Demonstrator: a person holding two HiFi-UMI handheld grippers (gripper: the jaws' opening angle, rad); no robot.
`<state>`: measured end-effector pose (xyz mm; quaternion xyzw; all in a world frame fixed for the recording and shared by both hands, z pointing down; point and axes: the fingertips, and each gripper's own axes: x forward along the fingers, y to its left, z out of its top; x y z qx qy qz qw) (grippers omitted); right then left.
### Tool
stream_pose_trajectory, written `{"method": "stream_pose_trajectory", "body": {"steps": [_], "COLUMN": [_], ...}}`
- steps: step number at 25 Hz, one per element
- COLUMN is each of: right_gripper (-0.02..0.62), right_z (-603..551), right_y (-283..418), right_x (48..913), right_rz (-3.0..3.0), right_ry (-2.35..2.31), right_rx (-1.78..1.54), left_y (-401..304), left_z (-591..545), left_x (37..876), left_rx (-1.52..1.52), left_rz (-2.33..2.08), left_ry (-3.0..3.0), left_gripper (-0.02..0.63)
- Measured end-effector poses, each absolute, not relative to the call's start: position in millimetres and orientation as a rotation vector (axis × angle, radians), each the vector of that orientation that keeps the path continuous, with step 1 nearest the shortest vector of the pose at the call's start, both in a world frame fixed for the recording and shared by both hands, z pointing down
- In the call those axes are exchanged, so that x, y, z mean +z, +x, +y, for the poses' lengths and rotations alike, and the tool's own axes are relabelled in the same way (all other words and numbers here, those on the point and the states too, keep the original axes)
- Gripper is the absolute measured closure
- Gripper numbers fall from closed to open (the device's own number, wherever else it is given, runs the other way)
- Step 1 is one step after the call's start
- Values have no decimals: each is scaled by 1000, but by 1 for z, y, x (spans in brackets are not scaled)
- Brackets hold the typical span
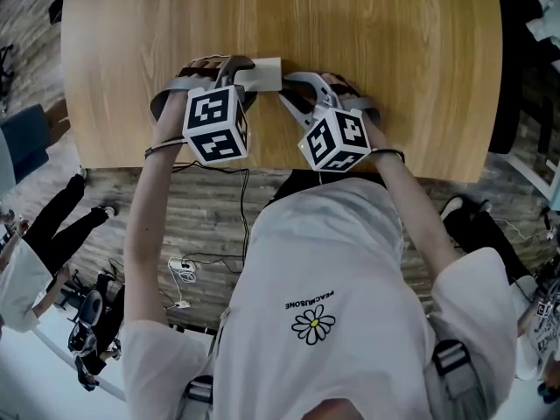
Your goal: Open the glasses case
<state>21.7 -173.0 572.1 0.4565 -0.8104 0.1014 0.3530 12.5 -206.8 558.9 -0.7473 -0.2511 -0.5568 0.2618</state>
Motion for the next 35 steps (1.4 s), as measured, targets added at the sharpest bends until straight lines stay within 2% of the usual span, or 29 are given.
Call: {"method": "stream_pose_trajectory", "body": {"steps": [15, 18, 22, 24, 35], "right_gripper": [509, 509, 511, 511, 513], "right_z": [-171, -171, -170, -170, -170], "right_y": [22, 23, 24, 24, 23], "right_x": [580, 581, 581, 581, 581], "right_rz": [-2076, -2080, -2083, -2083, -2069], "right_ry": [1147, 1141, 1141, 1139, 1133], "right_rx": [252, 257, 266, 267, 258], "left_y": [20, 21, 22, 22, 39], "left_z": [-213, -213, -213, -214, -238], "left_x": [551, 548, 541, 538, 530], "left_rx": [-1660, -1645, -1634, -1622, -1581], "left_rz": [-902, -910, -901, -881, -716], "left_ry": [-2028, -2013, -2023, -2022, -1994], "left_gripper": [392, 414, 507, 533, 577]}}
